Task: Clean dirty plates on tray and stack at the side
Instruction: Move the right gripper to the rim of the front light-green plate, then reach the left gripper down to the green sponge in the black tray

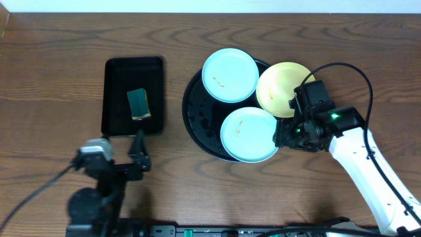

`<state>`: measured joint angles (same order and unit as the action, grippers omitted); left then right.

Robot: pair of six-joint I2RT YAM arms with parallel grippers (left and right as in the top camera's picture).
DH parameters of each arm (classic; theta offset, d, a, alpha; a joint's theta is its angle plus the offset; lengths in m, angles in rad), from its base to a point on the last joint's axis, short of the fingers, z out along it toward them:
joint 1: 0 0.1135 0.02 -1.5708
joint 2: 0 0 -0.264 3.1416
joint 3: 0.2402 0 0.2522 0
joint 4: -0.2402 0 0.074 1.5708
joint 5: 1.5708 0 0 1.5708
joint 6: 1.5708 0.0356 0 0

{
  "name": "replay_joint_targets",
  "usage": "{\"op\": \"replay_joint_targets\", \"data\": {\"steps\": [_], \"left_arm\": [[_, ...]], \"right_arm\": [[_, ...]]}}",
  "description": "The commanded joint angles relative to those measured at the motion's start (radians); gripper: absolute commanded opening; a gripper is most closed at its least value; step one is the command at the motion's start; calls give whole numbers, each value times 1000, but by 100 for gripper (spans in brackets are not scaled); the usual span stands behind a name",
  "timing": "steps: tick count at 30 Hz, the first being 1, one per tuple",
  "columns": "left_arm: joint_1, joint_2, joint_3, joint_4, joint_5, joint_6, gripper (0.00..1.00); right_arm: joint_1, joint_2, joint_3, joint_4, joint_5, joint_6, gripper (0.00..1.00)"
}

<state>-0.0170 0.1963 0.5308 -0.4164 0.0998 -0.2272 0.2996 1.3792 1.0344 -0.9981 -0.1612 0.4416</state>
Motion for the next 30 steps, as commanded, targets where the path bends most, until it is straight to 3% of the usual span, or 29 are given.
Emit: {"op": "replay_joint_targets", "data": {"steps": [1,7,11,22,30], "left_arm": [[-1,186,296,-144,-40,8,86],[-1,641,818,-576,-40,115,86],[-1,844,1003,-687,-40,118,86],[-1,1083,1017,-795,-30,118,86],[-1,1150,1014,-841,-29,118,86]], "right_arm": [[9,-5,-17,36,16,26,64],[10,-5,-32,82,82,98,65],[26,-5,-57,89,86,144,64],[103,-5,-198,208,190,275,49],[103,-5,-269,328,185,339,40]]}}
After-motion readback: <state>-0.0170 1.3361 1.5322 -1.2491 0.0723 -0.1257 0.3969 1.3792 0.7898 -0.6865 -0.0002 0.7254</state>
